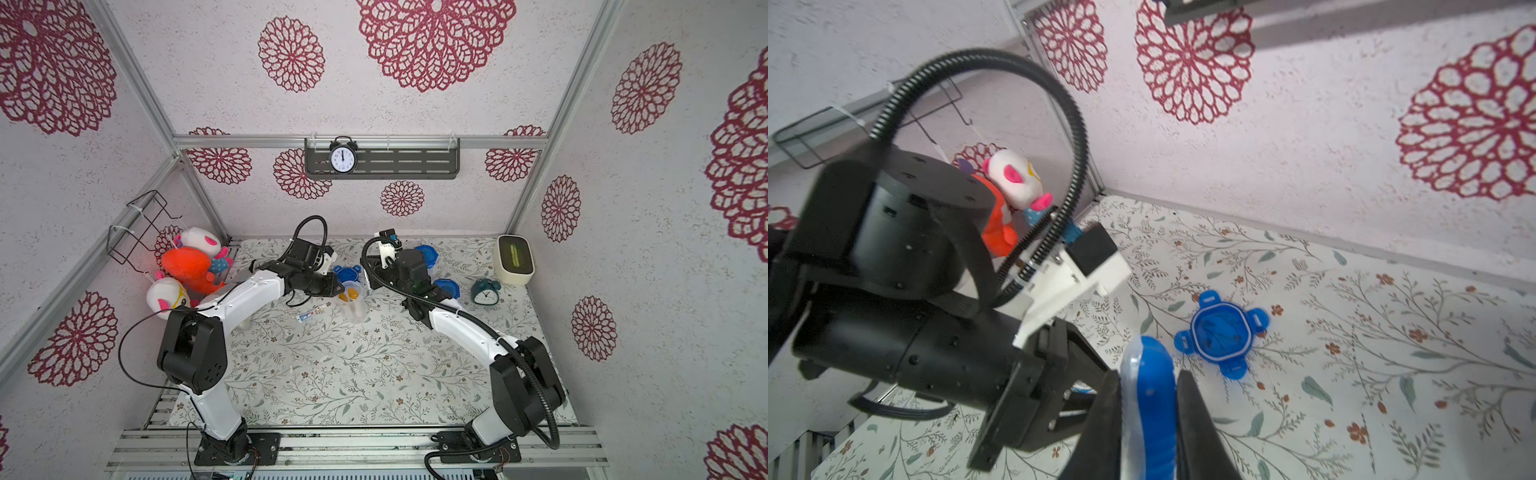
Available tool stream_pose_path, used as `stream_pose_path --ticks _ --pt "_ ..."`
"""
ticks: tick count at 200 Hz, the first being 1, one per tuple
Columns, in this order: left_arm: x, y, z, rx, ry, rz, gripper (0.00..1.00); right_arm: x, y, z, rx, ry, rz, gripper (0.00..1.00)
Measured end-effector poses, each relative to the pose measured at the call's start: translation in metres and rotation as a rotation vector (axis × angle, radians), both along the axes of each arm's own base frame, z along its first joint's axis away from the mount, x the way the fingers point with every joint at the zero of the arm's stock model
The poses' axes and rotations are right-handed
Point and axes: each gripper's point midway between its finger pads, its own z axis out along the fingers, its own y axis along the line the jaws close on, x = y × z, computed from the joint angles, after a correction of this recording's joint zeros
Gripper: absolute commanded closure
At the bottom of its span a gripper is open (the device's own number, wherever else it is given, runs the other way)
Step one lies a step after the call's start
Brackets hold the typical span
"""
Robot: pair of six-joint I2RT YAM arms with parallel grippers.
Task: Pack away toiletry kits
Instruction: Move the container to the center of the board.
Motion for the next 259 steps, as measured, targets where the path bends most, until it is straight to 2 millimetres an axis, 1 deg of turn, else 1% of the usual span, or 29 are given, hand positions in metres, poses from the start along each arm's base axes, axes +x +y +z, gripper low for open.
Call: stream_pose_path --ticks 17,34,54,77,106,121,158,175,191,210,229,250,259 --pt "-0.008 -0.01 -0.001 0.003 0.013 -0.018 1.0 -0.007 0.008 0.003 0.017 -0.044 0.033 0.88" --pt "-0.014 -0.017 -0.002 0.005 0.02 -0.027 1.0 -0.018 0.017 0.004 0.025 -0.09 0.072 0.88" --pt "-0.017 -0.021 0.0 0.009 0.027 -0.029 0.99 -0.034 0.021 -0.003 0.028 -0.124 0.1 0.88" --pt "-0.017 -0.022 0.002 0.018 0.021 -0.027 0.97 -0.045 0.015 -0.012 0.031 -0.152 0.102 0.89" --pt "-0.018 -0.021 0.0 0.032 0.023 -0.02 0.91 -0.048 0.009 -0.02 0.035 -0.177 0.086 0.9" --pt "-0.018 -0.021 -0.001 0.041 0.021 -0.016 0.89 -0.048 0.007 -0.02 0.039 -0.19 0.083 0.9" --pt "-0.019 -0.023 -0.001 0.048 0.018 -0.012 0.72 -0.049 0.006 -0.013 0.059 -0.224 0.077 0.9" --pt "-0.018 -0.023 -0.001 0.052 0.011 -0.007 0.6 -0.049 0.006 -0.01 0.07 -0.239 0.076 0.9" --pt "-0.017 -0.023 0.001 0.051 0.003 -0.002 0.53 -0.05 0.005 -0.009 0.076 -0.248 0.075 0.9" --pt "-0.016 -0.021 0.011 0.049 -0.026 0.006 0.45 -0.047 0.007 -0.01 0.082 -0.257 0.072 0.9" --pt "-0.015 -0.016 0.03 0.048 -0.079 0.023 0.41 -0.043 0.01 -0.016 0.081 -0.257 0.067 0.9" --pt "-0.018 0.0 0.055 0.04 -0.143 0.058 0.4 -0.036 0.017 -0.031 0.067 -0.243 0.064 0.9" --pt "-0.019 0.01 0.064 0.033 -0.169 0.081 0.4 -0.034 0.021 -0.038 0.058 -0.238 0.065 0.9"
